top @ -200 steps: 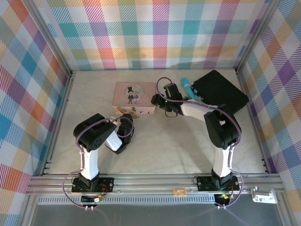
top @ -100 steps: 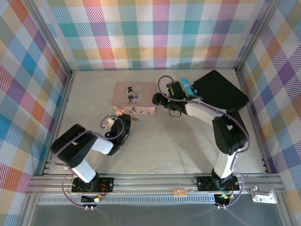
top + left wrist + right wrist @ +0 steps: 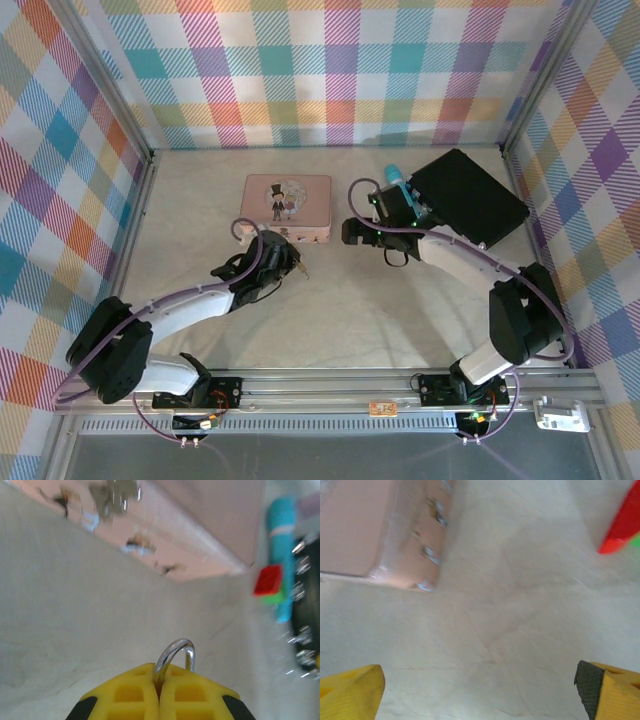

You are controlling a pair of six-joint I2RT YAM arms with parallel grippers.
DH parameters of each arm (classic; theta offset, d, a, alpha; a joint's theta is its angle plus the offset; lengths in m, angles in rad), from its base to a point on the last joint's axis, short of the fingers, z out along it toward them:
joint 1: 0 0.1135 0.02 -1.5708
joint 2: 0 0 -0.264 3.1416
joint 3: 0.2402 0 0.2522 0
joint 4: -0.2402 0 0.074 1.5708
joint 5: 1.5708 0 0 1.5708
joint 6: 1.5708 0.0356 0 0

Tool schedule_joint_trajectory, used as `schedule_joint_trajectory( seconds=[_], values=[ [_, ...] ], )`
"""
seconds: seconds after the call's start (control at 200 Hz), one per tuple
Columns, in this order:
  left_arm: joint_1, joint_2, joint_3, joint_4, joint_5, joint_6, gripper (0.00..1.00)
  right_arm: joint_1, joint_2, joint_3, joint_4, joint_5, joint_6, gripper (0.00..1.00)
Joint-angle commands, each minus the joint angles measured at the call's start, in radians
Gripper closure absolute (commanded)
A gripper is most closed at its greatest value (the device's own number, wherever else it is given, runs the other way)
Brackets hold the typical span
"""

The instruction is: Unlock the padlock with the key

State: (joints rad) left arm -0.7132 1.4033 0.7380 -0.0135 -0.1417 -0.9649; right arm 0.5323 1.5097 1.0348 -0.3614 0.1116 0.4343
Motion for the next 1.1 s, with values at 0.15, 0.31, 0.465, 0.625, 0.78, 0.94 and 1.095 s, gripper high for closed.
schedule_joint_trajectory(
  seconds=[0.15, 0.31, 0.465, 0.625, 0.78, 0.94, 1.095],
  values=[
    [-0.076, 0.196, 0.147, -0.154, 0.076, 0.158, 1.00, -0.038, -0.154, -0.094, -0.023, 0.093, 0.002, 0.00],
    [-0.090, 0.289, 0.207, -0.172, 0.088, 0.171, 0.98, -0.058, -0.197, -0.128, -0.024, 0.141, -0.060, 0.00],
    [-0.092, 0.327, 0.222, -0.159, 0.092, 0.175, 0.63, -0.120, -0.222, -0.190, 0.058, 0.176, -0.132, 0.01],
    [-0.092, 0.262, 0.223, -0.191, 0.018, 0.165, 0.40, -0.255, -0.221, -0.241, 0.162, 0.196, -0.177, 0.01],
    [-0.093, 0.125, 0.192, -0.227, -0.135, 0.205, 0.16, -0.363, -0.190, -0.317, 0.329, 0.243, -0.221, 0.01],
    [-0.076, 0.006, 0.215, -0.341, -0.365, 0.340, 0.04, -0.413, -0.109, -0.395, 0.561, 0.220, -0.321, 0.01],
    [0.018, -0.061, 0.249, -0.448, -0.536, 0.476, 0.00, -0.423, -0.045, -0.519, 0.947, 0.194, -0.420, 0.01]
  ],
)
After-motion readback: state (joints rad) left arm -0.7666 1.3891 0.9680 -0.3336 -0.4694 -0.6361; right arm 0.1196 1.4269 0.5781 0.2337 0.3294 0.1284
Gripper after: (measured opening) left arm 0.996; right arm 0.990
